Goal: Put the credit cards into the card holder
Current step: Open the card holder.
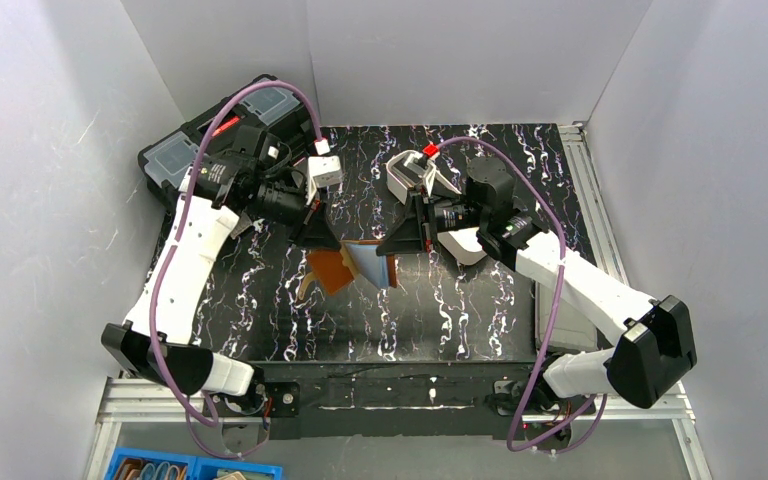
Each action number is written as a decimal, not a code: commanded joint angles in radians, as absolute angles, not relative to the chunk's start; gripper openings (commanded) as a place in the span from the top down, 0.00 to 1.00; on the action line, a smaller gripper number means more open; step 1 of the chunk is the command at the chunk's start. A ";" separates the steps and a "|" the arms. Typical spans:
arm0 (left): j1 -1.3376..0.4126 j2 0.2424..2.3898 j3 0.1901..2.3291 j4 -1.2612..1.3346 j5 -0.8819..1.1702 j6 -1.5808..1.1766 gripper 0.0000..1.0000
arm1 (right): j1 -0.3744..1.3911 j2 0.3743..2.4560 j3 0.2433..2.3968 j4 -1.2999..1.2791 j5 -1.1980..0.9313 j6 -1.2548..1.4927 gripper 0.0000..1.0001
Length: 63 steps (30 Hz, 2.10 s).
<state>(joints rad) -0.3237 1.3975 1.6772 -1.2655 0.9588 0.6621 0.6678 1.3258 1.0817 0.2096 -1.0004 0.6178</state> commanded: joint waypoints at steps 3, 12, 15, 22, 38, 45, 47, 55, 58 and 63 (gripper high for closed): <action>-0.319 1.396 1.730 -1.295 1.026 0.681 1.00 | 0.666 1.323 1.089 0.225 -1.073 0.603 0.76; -0.319 1.404 1.750 -1.301 1.026 0.675 1.00 | 0.667 1.334 1.100 0.236 -1.089 0.607 0.75; -0.318 1.407 1.757 -1.310 1.028 0.679 1.00 | 0.666 1.335 1.101 0.240 -1.092 0.607 0.76; -0.318 1.419 1.773 -1.325 1.029 0.686 1.00 | 0.666 1.337 1.103 0.249 -1.099 0.609 0.77; -0.318 1.406 1.751 -1.161 0.988 0.505 0.48 | 0.667 1.238 1.148 -0.040 -0.712 0.417 0.99; -0.332 1.340 1.662 -0.733 0.862 0.129 0.23 | 0.738 1.178 1.201 -0.167 -0.502 0.299 0.99; -0.388 1.351 1.674 -0.723 0.803 0.129 0.20 | 0.771 1.184 1.227 -0.206 -0.450 0.271 0.99; -0.564 1.243 1.487 -0.537 0.421 0.223 0.23 | 0.889 1.238 1.353 -0.371 -0.147 0.228 0.99; -0.567 1.206 1.450 -0.529 0.398 0.260 0.23 | 0.907 1.247 1.383 -0.409 -0.108 0.216 0.99; -0.566 1.173 1.437 -0.584 0.404 0.321 0.22 | 0.907 1.247 1.380 -0.399 -0.108 0.211 0.99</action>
